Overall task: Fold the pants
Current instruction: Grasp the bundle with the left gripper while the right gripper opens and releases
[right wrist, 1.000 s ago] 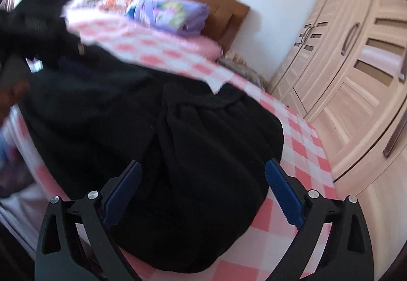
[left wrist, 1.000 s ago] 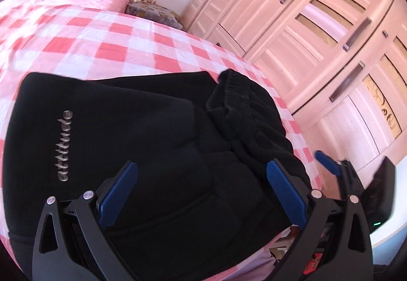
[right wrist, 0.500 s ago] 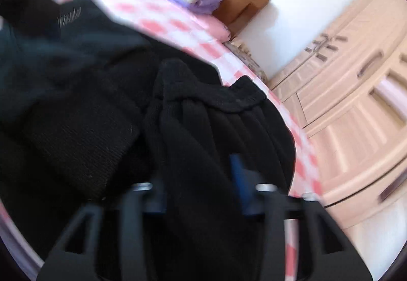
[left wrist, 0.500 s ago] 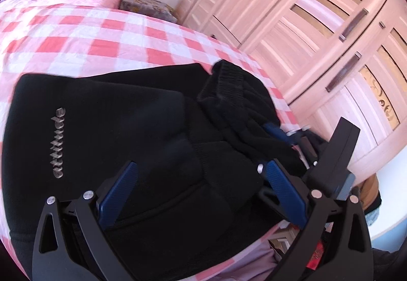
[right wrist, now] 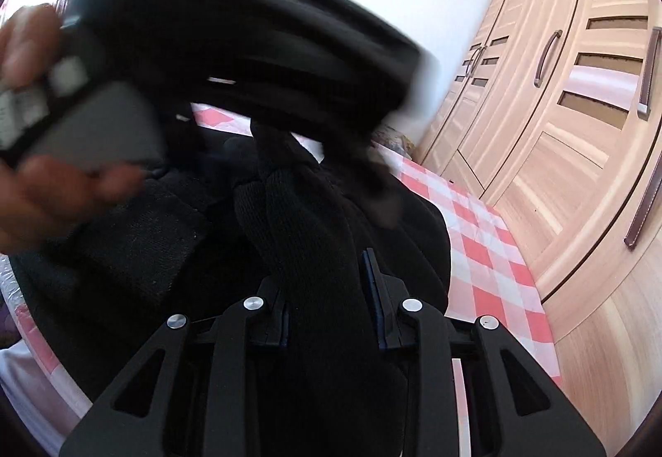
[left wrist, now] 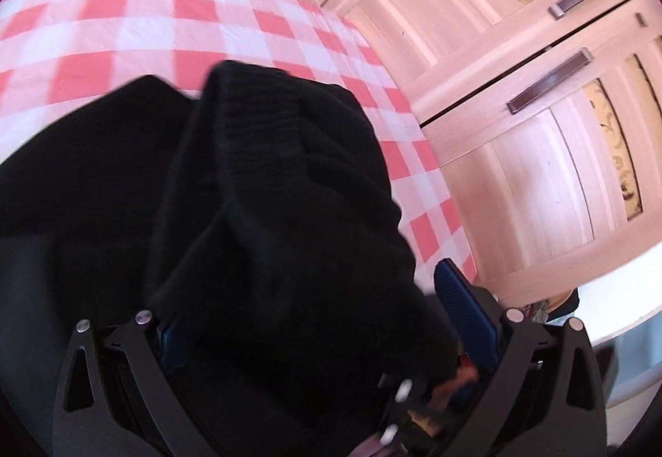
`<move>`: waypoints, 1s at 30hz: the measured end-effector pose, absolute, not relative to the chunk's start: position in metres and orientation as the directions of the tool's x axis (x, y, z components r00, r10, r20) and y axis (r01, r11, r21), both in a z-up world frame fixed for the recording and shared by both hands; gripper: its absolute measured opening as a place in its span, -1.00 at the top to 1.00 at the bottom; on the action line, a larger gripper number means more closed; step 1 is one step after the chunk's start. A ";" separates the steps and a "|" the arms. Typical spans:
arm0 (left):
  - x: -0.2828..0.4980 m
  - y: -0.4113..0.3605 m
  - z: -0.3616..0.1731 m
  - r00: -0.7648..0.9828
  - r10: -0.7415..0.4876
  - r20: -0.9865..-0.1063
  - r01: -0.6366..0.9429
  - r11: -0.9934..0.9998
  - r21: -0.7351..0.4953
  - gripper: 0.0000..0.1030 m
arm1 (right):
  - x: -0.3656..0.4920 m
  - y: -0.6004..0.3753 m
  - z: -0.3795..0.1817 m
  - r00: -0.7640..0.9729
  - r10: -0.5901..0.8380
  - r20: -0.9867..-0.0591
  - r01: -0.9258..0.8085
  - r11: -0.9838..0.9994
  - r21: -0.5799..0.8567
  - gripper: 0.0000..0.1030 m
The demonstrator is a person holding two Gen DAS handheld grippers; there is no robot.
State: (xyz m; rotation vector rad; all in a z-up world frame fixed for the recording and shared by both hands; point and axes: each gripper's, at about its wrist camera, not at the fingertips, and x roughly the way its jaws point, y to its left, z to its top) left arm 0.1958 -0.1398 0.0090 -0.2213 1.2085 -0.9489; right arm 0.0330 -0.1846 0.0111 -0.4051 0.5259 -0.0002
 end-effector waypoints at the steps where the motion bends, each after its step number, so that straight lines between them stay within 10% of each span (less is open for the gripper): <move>1: 0.199 -0.147 0.009 0.044 -0.712 -0.701 0.502 0.623 -0.601 -0.96 | 0.037 -0.183 0.009 0.868 -0.100 -0.487 -0.102 0.923 -0.372 0.46; 3: 0.200 -0.161 0.011 0.060 -0.676 -0.735 0.525 0.647 -0.553 -0.72 | 0.040 -0.184 0.008 0.869 -0.106 -0.484 -0.091 0.926 -0.365 0.46; 4: 0.198 -0.168 0.011 0.078 -0.626 -0.776 0.541 0.680 -0.494 -0.06 | 0.040 -0.188 0.008 0.865 -0.118 -0.488 -0.077 0.929 -0.361 0.39; 5: 0.197 -0.174 0.010 0.075 -0.599 -0.797 0.553 0.690 -0.466 0.10 | 0.040 -0.190 0.008 0.856 -0.108 -0.505 -0.088 0.933 -0.350 0.29; 7: 0.193 -0.176 0.014 0.094 -0.578 -0.810 0.576 0.696 -0.429 0.23 | 0.032 -0.199 0.010 0.856 -0.109 -0.505 -0.073 0.942 -0.327 -0.59; 9: 0.190 -0.175 0.023 0.140 -0.565 -0.813 0.595 0.705 -0.388 0.26 | 0.015 -0.211 0.016 0.877 -0.097 -0.470 -0.039 0.961 -0.272 -0.87; 18: 0.154 -0.201 0.115 0.213 -0.618 -0.757 0.704 0.634 -0.321 0.29 | -0.009 -0.246 0.002 0.855 -0.037 -0.517 0.047 0.999 0.007 -0.89; 30: 0.133 -0.092 0.175 0.348 -0.617 -0.706 0.610 0.721 -0.329 0.31 | -0.002 -0.162 -0.016 0.866 -0.285 -0.411 0.118 0.915 -0.385 -0.89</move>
